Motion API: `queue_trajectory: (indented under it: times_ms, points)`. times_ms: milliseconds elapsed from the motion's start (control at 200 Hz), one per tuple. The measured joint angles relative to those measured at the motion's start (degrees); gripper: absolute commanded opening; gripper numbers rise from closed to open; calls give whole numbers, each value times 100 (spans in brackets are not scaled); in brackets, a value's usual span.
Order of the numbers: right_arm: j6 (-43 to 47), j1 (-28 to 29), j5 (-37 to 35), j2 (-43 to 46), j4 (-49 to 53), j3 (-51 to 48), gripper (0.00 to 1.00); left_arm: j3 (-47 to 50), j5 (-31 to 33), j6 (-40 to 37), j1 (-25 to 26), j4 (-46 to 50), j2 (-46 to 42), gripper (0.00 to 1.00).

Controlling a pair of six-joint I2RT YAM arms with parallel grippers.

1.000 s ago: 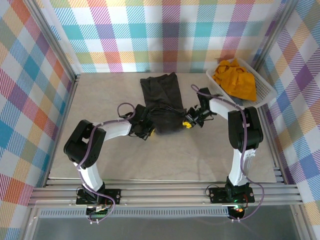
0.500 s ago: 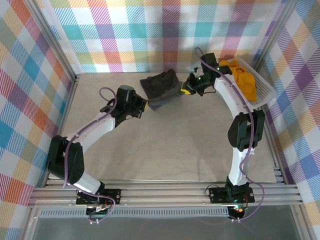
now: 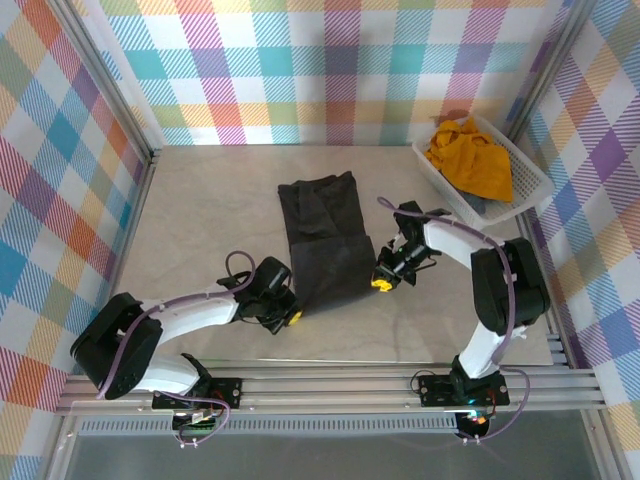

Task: Fold and stack the t-shirts

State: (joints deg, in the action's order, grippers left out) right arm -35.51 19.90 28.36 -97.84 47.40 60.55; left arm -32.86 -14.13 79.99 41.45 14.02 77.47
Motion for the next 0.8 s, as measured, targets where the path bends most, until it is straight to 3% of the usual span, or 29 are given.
queue_trajectory:
  times_ms: [235,460,660,800]
  points:
    - [-85,52,-11,601,31,-155,0,-35,116,11,63,463,-831,0]
    - [-160,55,-205,815,442,1027,0,-887,817,-28,83,1073,-1611,0]
    - [-369,37,-238,459,802,2358,0,-1764,1429,-31,24,1276,-1478,0]
    - [-566,-13,-225,-251,925,3342,0,-2415,1513,-168,-437,1237,-942,0]
